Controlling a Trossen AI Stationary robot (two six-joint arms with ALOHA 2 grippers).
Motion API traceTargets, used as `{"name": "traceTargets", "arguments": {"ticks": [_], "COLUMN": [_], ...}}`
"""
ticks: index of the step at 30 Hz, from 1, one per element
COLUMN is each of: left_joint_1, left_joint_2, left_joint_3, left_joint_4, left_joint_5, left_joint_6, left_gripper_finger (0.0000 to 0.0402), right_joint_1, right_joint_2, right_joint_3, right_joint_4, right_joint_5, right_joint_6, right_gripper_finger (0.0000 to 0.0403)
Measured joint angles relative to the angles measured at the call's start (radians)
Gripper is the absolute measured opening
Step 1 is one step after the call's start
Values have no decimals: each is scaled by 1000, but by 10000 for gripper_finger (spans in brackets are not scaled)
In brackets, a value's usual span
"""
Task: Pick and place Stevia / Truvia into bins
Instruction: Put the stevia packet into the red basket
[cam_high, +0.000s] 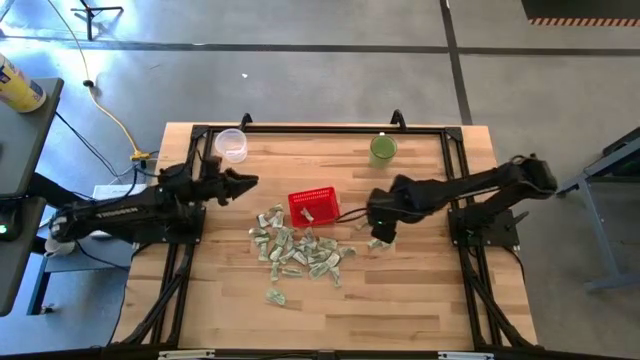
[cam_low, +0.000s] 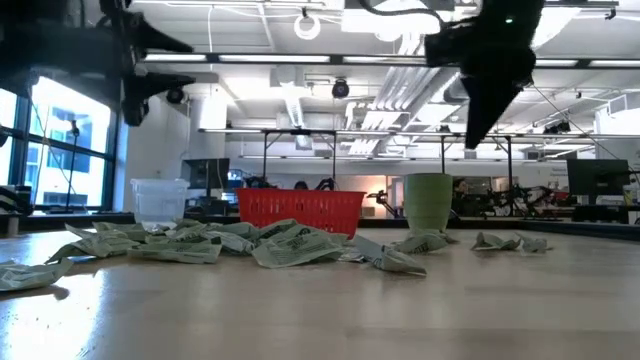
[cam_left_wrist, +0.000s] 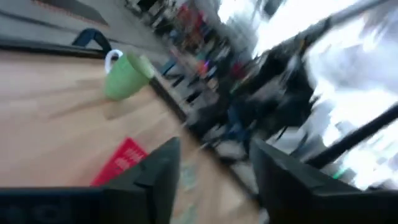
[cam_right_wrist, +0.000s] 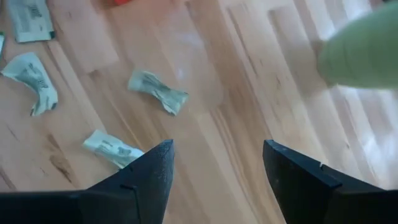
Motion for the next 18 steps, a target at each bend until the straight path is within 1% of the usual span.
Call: {"name": "traceTargets", "arguments": {"ticks": [2, 4, 6, 8, 10, 12, 15, 18], "left_joint_1": [-44, -90, -134, -173, -208, -233, -256, -254], "left_joint_2": [82, 179, 281, 385, 481, 561, 670, 749], "left_joint_3": [99, 203, 289, 339, 358, 359, 359, 359], "left_joint_4": [-164, -368, -551, -681, -725, -724, -703, -660], "left_joint_5": [-22, -66, -111, -146, -174, -209, -270, -279], "left_joint_6": [171, 318, 430, 490, 494, 471, 448, 444], "left_gripper_finger": [258, 261, 258, 252, 248, 245, 244, 244], "right_joint_1": [24, 47, 69, 91, 110, 127, 149, 166], "right_joint_2": [-25, -37, -37, -38, -38, -38, -38, -38], "right_joint_3": [-31, -60, -86, -114, -143, -171, -209, -242], "right_joint_4": [-1, -4, -5, -3, 15, 45, 80, 122], "right_joint_5": [10, 16, 31, 49, 67, 84, 89, 92], "right_joint_6": [35, 61, 91, 130, 175, 224, 283, 309], "right_gripper_finger": [237, 236, 237, 237, 237, 237, 237, 236]}}
